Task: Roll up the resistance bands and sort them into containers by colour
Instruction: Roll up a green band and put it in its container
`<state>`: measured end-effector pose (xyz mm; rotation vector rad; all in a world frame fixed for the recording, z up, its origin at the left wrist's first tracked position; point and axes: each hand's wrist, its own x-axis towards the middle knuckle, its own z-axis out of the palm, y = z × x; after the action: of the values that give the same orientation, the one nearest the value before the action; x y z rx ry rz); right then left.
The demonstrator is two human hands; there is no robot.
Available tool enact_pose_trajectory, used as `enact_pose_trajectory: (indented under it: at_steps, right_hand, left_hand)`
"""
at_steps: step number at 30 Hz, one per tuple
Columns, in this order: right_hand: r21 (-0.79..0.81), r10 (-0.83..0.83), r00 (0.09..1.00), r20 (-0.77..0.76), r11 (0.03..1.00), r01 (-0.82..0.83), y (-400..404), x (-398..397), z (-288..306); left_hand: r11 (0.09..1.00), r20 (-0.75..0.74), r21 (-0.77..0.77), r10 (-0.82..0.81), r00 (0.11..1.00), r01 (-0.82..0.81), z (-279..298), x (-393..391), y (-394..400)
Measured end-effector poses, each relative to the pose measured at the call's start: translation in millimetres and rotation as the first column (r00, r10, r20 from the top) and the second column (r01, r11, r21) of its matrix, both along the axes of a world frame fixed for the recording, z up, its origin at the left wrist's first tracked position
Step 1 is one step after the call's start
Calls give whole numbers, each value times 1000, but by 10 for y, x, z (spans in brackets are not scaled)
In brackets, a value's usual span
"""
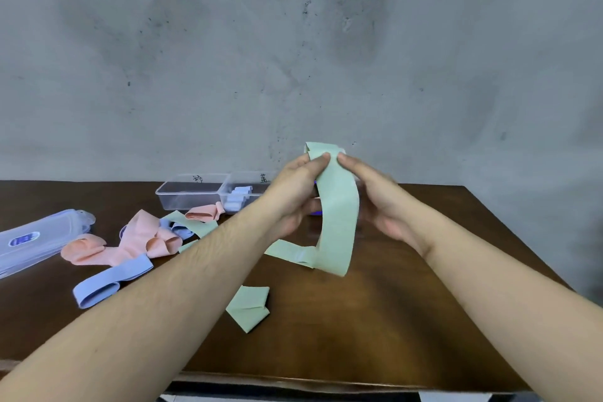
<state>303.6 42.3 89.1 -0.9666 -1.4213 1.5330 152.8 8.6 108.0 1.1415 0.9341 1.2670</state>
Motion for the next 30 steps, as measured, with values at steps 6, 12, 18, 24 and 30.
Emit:
enact_pose_trajectory:
  at_steps: [6,12,18,24,30]
  right_hand:
    - [-90,140,984,-112,984,-150,-376,-92,-108]
    - [-135,122,985,126,985,-104,-642,-144,-407]
    - [-303,90,971,221,953,-19,-764,12,-742]
    - [-381,111,940,322,924,22,-727,288,-1070]
    - [-388,166,847,505,920,50,-511,489,-1303]
  left_hand:
    - [994,105,-91,75,992,-66,14,-94,49]
    - [963,265,-236,192,945,-129,-288,-120,274]
    - [920,211,-391,107,972,-17,-681,71,432]
    - [883,150,-460,179,972,-92,-1090,285,684]
    - [834,-93,-517,170,981,-193,-1415,519,1077]
